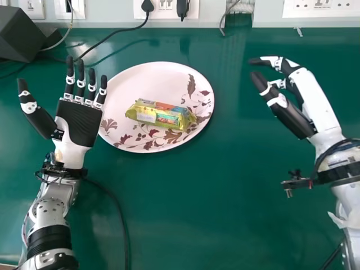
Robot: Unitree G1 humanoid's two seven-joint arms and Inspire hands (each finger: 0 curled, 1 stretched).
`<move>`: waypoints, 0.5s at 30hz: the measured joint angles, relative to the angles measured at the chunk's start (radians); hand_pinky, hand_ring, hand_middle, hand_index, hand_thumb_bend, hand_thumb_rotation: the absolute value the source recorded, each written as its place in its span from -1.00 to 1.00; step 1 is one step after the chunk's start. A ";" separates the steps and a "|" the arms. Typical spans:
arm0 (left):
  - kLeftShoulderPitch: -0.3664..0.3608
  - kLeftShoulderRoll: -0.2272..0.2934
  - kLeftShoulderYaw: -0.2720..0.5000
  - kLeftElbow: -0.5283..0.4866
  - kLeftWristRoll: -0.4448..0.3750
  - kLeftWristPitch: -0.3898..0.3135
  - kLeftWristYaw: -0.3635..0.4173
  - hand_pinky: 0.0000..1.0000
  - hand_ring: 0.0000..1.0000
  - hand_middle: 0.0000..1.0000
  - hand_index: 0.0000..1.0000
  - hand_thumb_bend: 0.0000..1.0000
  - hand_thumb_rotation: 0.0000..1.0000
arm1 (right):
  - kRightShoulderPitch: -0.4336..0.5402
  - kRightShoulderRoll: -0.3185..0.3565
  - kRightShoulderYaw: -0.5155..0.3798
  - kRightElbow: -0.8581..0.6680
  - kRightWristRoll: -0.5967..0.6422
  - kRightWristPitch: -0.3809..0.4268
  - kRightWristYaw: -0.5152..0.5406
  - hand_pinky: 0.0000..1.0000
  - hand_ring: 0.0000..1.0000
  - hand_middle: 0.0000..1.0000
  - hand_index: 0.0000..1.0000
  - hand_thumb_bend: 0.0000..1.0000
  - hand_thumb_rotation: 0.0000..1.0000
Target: Pick up biscuit and place it in the plate
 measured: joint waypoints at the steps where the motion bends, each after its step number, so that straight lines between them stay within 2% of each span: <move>1: -0.001 0.002 0.000 0.004 0.000 0.001 0.000 0.38 0.40 0.56 0.68 0.76 0.24 | 0.004 0.006 -0.005 0.009 0.021 -0.011 -0.001 0.20 0.47 0.67 0.55 0.86 0.39; 5: -0.001 0.004 0.000 0.006 0.000 0.001 0.000 0.21 0.38 0.57 0.71 0.76 0.29 | 0.011 0.023 -0.022 0.054 0.108 -0.077 -0.001 0.17 0.44 0.66 0.54 0.87 0.39; 11: 0.000 0.004 0.000 0.004 0.000 -0.001 0.000 0.18 0.37 0.58 0.73 0.70 0.41 | 0.019 0.039 -0.031 0.118 0.189 -0.164 0.000 0.13 0.39 0.61 0.52 0.88 0.43; 15: 0.004 0.004 0.000 -0.003 0.000 -0.002 0.007 0.22 0.40 0.61 0.74 0.68 0.40 | 0.025 0.050 -0.037 0.157 0.271 -0.204 0.020 0.10 0.35 0.59 0.51 0.88 0.43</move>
